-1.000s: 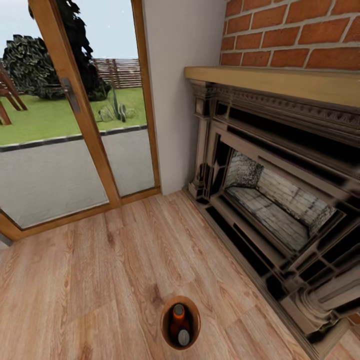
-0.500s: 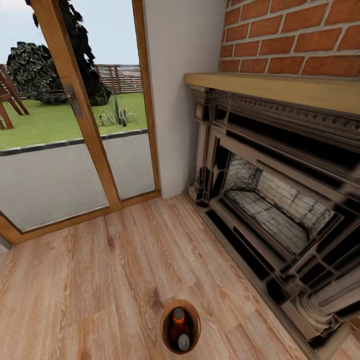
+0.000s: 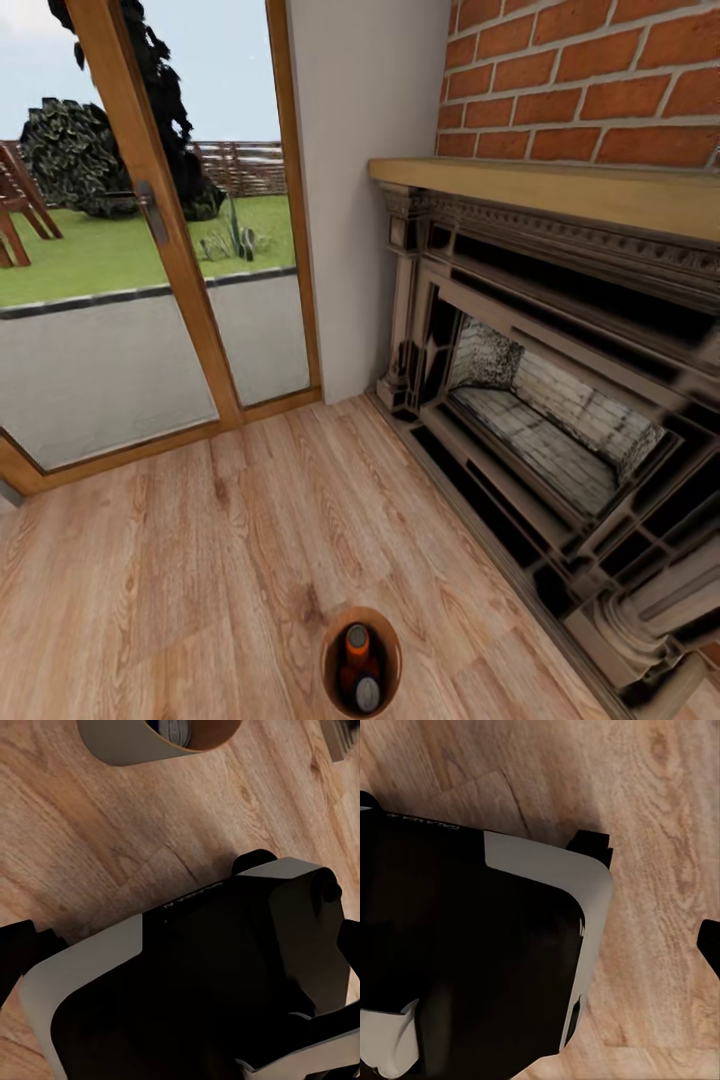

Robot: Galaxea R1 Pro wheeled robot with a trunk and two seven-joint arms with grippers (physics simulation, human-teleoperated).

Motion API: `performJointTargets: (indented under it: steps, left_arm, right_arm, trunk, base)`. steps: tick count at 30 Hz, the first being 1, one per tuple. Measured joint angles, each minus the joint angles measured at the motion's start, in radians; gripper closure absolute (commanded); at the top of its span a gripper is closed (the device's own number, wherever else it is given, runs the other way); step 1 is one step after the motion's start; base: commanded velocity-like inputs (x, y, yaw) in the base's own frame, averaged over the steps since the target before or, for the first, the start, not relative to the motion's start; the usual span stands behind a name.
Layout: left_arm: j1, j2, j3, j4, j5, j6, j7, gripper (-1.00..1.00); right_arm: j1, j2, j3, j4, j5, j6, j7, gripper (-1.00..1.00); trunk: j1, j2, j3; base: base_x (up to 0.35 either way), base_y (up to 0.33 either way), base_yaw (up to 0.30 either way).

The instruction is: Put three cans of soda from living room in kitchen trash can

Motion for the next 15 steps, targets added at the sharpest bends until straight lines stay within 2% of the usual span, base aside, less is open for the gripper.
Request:
performJointTargets:
  steps: [15]
  left_arm:
    - [0.000,0.000,0.000,0.000,0.000,0.001,0.000,-1.00]
  right_arm:
    - [0.001,0.002,0.001,0.000,0.000,0.000,-0.003,-1.00]
  trunk:
    - [0.000,0.000,0.024]
  base:
    - [0.000,0.000,0.000]
